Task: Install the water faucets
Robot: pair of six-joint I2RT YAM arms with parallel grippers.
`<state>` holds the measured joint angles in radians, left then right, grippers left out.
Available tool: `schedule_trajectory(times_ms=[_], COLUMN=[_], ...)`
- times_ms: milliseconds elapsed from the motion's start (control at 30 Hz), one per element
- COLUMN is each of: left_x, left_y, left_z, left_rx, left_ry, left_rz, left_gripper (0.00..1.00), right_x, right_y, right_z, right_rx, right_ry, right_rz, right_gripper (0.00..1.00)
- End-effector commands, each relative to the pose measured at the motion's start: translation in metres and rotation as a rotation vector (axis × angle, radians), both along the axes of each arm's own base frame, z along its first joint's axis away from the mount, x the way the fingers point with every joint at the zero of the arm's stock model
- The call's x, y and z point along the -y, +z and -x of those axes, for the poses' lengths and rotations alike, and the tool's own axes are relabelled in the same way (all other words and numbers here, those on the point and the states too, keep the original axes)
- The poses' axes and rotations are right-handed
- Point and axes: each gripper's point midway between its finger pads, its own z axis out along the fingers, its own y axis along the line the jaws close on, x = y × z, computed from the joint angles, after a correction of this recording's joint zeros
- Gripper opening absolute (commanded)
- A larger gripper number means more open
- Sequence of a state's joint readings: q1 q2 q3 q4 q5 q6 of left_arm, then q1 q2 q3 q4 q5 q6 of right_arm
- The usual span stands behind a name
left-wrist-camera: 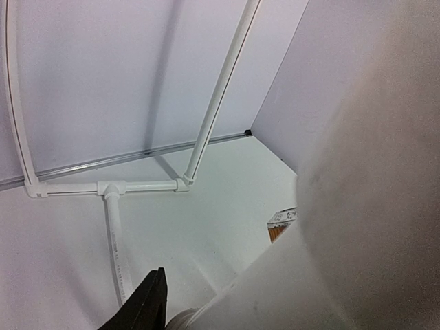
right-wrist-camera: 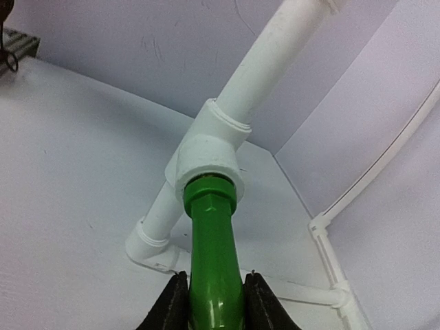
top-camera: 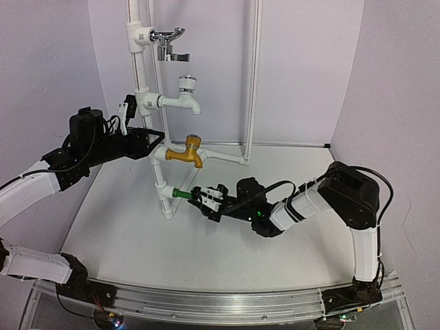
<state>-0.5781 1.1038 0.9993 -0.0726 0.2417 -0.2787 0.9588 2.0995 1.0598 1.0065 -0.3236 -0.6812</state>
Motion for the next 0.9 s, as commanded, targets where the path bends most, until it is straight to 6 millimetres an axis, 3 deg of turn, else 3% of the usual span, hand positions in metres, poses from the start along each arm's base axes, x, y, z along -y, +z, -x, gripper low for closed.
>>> schedule_trajectory(times_ms=[0, 100, 167, 333, 433, 467, 533, 700, 800, 867], left_x=[0.018, 0.018, 0.018, 0.018, 0.018, 0.017, 0.017, 0.018, 0.018, 0.018], left_y=[-0.011, -0.012, -0.011, -0.011, -0.010, -0.010, -0.009, -0.009, -0.009, -0.008], left_z=[0.030, 0.030, 0.030, 0.030, 0.030, 0.030, 0.030, 0.030, 0.030, 0.030], left_rx=[-0.201, -0.203, -0.202, -0.200, -0.198, -0.197, -0.194, -0.196, -0.196, -0.193], left_ry=[-0.119, -0.120, -0.118, -0.119, -0.118, -0.117, -0.117, -0.118, -0.122, -0.121], left_rz=[0.105, 0.104, 0.104, 0.103, 0.102, 0.102, 0.103, 0.103, 0.103, 0.103], left_gripper=[0.00, 0.00, 0.00, 0.00, 0.00, 0.00, 0.00, 0.00, 0.00, 0.00], right_x=[-0.010, -0.011, -0.008, 0.012, 0.012, 0.015, 0.024, 0.052, 0.064, 0.070], right_y=[0.020, 0.027, 0.034, 0.058, 0.053, 0.053, 0.058, 0.068, 0.059, 0.057], right_z=[0.020, 0.029, 0.031, 0.025, 0.013, 0.009, 0.007, 0.009, 0.012, 0.025], right_rx=[-0.475, -0.703, -0.841, -1.197, -1.437, -1.468, -1.470, -1.251, -1.061, -0.901], right_ry=[0.092, 0.181, 0.239, 0.390, 0.378, 0.354, 0.317, 0.147, 0.057, 0.060], right_rz=[-0.184, -0.285, -0.377, -0.687, -0.775, -0.806, -0.844, -0.804, -0.671, -0.547], right_gripper=[0.19, 0.05, 0.03, 0.08, 0.09, 0.14, 0.29, 0.67, 0.78, 0.84])
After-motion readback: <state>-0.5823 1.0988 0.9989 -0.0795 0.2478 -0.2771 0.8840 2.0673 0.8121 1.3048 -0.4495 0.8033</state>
